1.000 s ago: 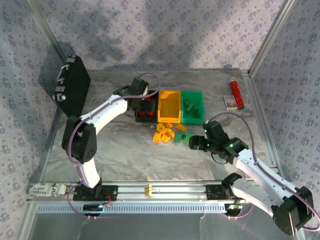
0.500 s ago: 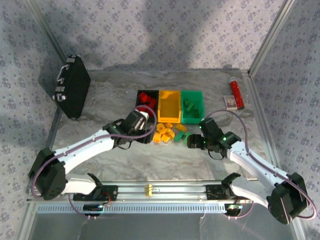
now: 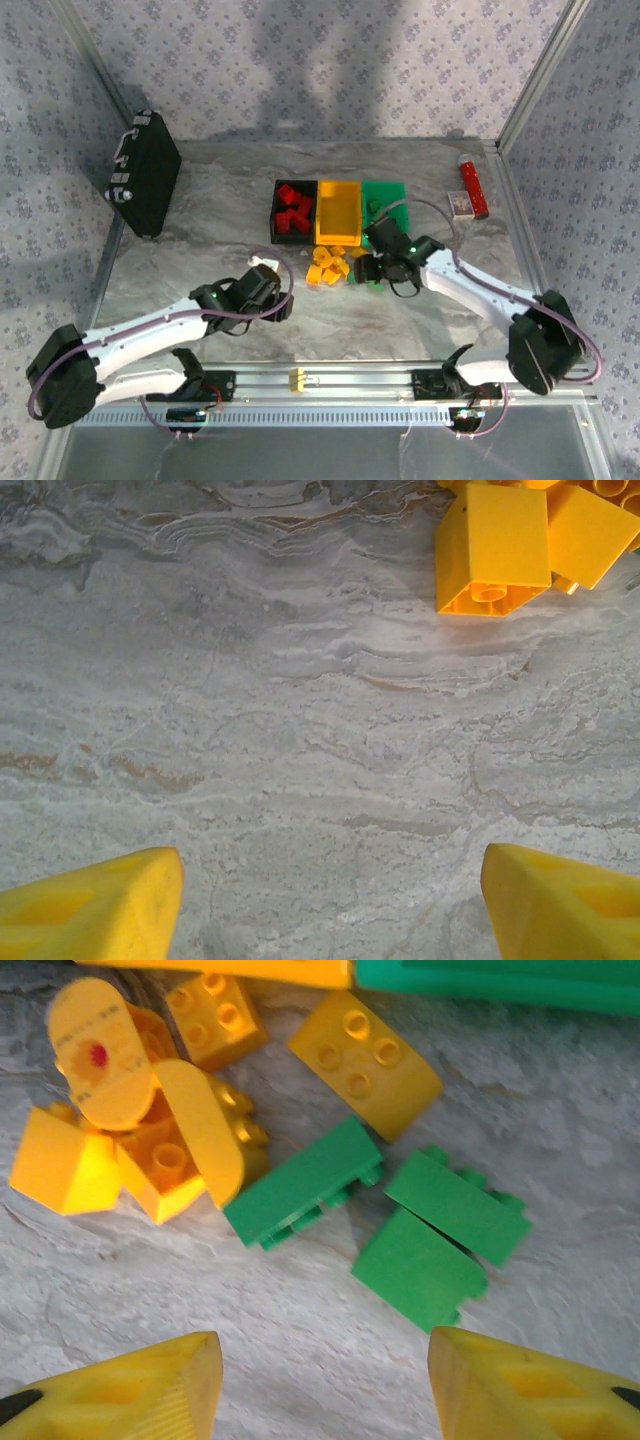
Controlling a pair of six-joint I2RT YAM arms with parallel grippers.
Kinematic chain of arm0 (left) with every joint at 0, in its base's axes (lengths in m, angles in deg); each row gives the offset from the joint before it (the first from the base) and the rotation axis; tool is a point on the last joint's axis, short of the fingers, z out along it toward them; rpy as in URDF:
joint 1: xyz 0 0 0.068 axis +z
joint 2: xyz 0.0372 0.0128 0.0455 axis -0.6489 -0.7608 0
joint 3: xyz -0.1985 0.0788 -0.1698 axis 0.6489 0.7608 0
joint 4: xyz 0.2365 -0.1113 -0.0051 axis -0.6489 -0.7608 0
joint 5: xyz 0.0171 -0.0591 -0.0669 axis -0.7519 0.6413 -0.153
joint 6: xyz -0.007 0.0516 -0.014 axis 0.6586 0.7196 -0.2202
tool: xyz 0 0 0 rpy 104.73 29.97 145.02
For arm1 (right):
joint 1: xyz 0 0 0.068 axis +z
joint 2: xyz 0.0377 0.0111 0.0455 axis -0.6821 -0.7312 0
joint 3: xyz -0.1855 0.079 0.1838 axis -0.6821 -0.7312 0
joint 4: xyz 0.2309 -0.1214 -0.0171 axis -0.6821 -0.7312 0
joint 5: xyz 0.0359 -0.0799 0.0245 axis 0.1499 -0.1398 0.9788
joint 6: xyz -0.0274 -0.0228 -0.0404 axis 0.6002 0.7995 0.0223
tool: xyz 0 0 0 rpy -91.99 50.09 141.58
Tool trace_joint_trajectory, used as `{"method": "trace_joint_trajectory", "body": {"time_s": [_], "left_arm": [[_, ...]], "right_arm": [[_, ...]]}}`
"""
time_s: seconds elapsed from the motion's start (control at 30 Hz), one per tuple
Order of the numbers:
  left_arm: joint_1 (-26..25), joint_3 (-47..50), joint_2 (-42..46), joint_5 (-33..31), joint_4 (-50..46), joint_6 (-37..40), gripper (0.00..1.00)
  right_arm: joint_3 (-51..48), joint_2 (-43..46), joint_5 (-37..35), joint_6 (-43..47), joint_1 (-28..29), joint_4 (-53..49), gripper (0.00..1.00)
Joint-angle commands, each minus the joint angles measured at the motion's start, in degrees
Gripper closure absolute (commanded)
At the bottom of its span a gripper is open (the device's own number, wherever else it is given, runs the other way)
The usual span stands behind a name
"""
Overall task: Sort the legos into containers by color
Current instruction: Pick up the lego from the center of the table.
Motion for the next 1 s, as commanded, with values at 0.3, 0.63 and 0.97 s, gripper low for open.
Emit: {"method": "trace_joint_trajectory", "body": {"time_s": [0.3,0.63,0.97], "left_arm": [[-1.61,5.44,8.83,-2.97,-1.89,-6.37,0.24],[-1.84,7.23,11.64,-3.45,-2.62,-6.98,0.25],[-1.80,7.66,12.29,-3.91,-2.15,-6.59,0.26]], "right_arm": [[9.15,-15.37,-7.70,-18.00,2.08,-5.55,0.46],[11.71,-21.02,-7.38,-20.19,2.90,-4.63,0.49],[12.73,-22.50,-8.91,-21.93,3.27,-5.39,0.48]]}}
